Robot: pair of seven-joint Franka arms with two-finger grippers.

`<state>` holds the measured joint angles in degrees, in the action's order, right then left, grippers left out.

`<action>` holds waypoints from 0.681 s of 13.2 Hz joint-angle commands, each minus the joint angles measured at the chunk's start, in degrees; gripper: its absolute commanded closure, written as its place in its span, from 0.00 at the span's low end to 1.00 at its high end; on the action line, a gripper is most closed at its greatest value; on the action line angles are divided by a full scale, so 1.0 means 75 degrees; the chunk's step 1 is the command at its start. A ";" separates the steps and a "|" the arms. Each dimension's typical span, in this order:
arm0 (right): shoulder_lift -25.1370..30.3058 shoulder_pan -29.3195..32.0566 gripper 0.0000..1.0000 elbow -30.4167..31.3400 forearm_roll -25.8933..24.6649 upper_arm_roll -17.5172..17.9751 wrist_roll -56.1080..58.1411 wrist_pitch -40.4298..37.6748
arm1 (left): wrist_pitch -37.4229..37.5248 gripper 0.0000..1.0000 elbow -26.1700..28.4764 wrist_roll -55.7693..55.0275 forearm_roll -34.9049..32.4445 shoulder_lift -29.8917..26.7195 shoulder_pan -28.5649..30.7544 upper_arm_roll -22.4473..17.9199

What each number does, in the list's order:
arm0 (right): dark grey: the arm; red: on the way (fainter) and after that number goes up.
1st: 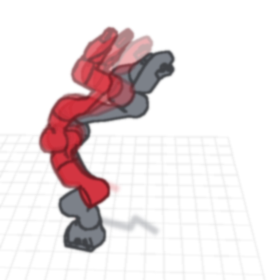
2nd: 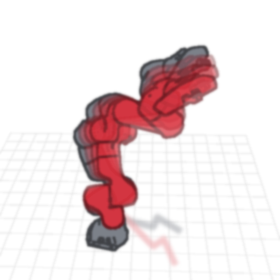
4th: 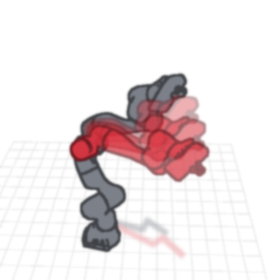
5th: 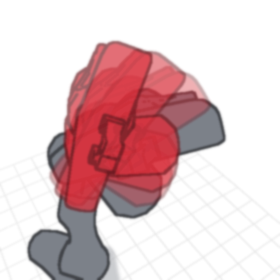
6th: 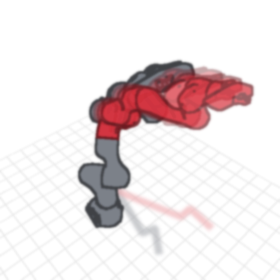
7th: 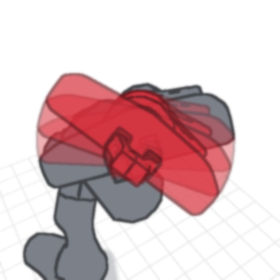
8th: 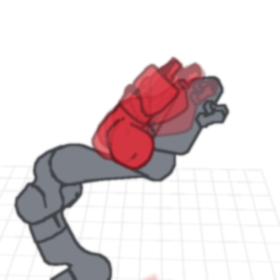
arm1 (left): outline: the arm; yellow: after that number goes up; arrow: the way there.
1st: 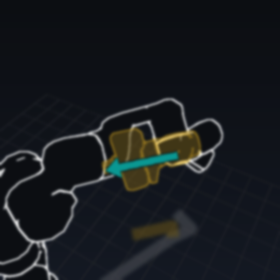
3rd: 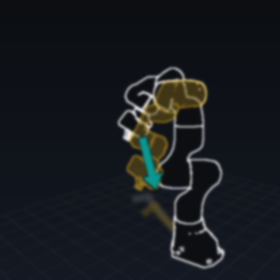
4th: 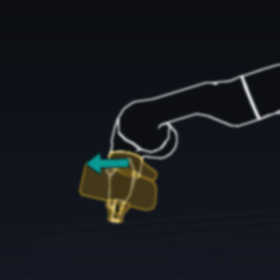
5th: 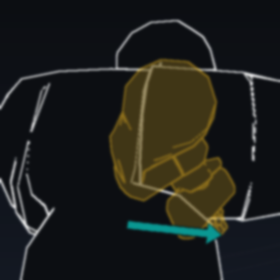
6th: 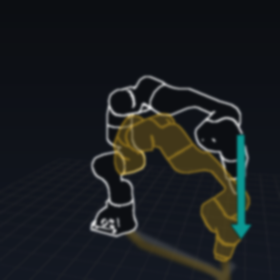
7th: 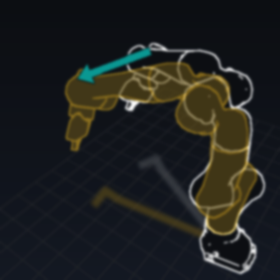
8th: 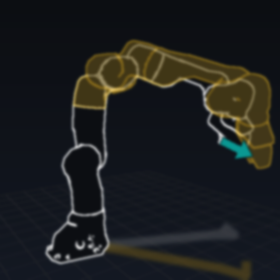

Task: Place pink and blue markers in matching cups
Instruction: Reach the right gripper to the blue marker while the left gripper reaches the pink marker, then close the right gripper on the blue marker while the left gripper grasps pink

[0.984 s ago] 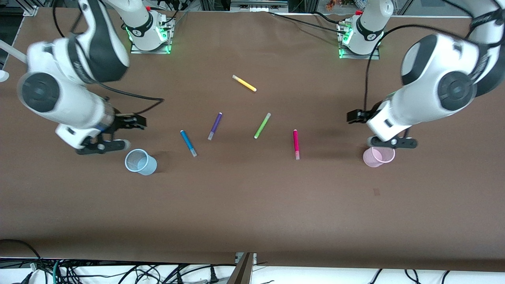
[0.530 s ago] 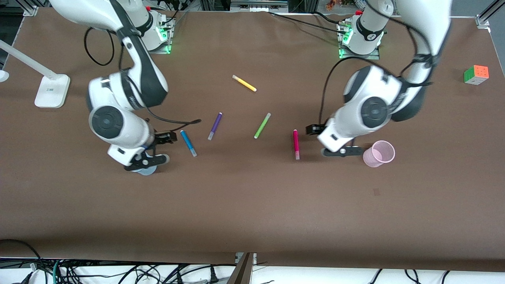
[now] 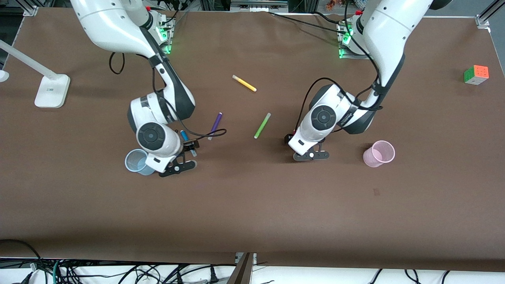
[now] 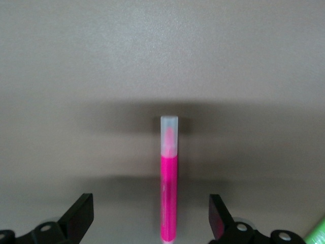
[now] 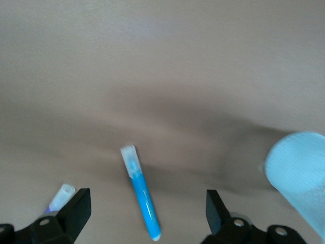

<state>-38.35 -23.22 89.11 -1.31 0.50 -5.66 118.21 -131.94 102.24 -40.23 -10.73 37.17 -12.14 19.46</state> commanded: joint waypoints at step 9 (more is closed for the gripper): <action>-0.0219 -0.0092 0.01 0.1254 0.0023 -0.0008 0.0907 0.2342 | -0.1135 1.00 0.0348 -0.0565 -0.0467 0.0364 -0.0128 -0.0040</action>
<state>-40.97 -23.97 95.06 -1.31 0.33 -0.02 132.11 -139.85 104.25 -42.15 -11.69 39.99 -12.92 19.50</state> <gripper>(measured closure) 0.000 0.551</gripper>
